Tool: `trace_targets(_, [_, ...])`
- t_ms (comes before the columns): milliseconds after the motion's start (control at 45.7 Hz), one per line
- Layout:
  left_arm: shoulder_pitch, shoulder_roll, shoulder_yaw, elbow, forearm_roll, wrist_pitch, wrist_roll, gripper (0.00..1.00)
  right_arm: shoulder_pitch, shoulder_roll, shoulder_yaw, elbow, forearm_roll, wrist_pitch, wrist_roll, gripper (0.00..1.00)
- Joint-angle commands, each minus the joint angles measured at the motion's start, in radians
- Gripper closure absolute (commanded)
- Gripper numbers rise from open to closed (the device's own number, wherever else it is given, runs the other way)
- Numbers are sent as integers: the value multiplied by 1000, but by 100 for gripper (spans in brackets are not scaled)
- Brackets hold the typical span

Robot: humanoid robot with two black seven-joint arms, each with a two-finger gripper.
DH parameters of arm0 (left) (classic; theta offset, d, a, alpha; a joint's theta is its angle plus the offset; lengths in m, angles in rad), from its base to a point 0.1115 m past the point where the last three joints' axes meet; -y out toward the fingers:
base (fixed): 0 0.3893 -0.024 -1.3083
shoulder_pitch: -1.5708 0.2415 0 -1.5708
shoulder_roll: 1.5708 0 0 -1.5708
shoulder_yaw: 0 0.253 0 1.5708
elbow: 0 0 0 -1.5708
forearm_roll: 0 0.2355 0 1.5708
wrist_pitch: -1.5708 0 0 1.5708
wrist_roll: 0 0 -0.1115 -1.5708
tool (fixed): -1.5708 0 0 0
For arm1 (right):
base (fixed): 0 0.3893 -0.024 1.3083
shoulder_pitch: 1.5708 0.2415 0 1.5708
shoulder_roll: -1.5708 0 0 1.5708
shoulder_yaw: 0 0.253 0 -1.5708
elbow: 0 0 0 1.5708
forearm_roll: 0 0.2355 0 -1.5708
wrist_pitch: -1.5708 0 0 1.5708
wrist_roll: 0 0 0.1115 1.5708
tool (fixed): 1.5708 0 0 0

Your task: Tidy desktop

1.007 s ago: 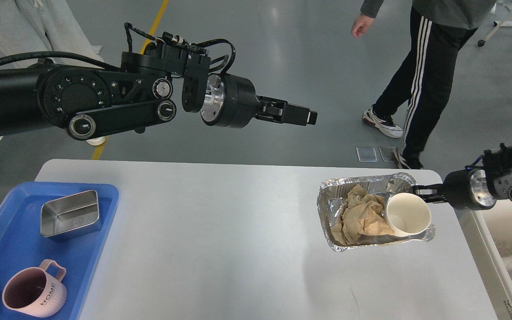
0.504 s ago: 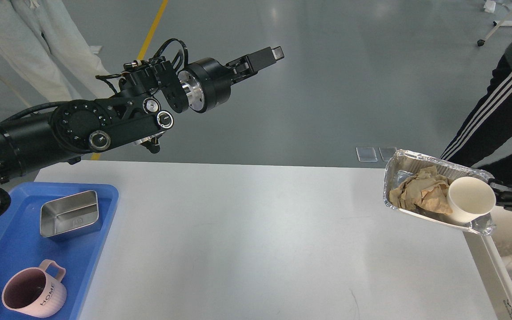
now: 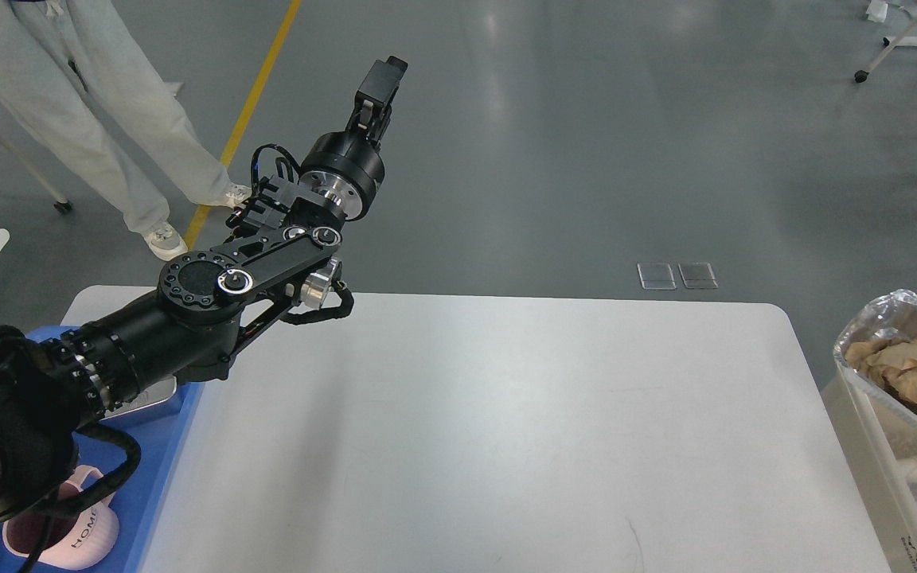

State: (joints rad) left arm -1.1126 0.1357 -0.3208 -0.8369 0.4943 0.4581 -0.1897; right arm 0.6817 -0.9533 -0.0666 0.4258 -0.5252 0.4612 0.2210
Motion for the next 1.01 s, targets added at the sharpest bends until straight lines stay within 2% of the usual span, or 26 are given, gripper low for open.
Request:
trace_targets(0, [43, -28, -92, 1, -9, -15, -2, 13, -90, 30, 2, -102, 85, 5, 0, 100])
trace_targets(372, [134, -42, -299, 2, -173, -131, -11, 11, -252, 169, 10, -346, 260, 8, -28, 100])
trace_targets(526, [139, -47, -314, 19, -379, -191, -56, 10, -258, 196, 13, -389, 274, 7, -49, 100])
trace_targets(657, [158, -47, -317, 56, -477, -283, -100, 7, -258, 196, 13, -391, 327, -2, -106, 100])
trace_targets(810, [181, -50, -352, 62, -484, -320, -106, 6, -260, 200, 13, -423, 419, -10, -202, 100])
trace_targets(832, [188, -51, -362, 62, -484, -320, -105, 6, -260, 206, 13, -432, 430, -13, -215, 91])
trace_targets(920, [191, -74, -380, 62, -484, -320, -105, 6, -258, 219, 13, -458, 441, -32, -224, 76])
trace_targets(985, [200, -80, -388, 62, -484, -320, -105, 5, -258, 225, 13, -466, 441, -42, -224, 60])
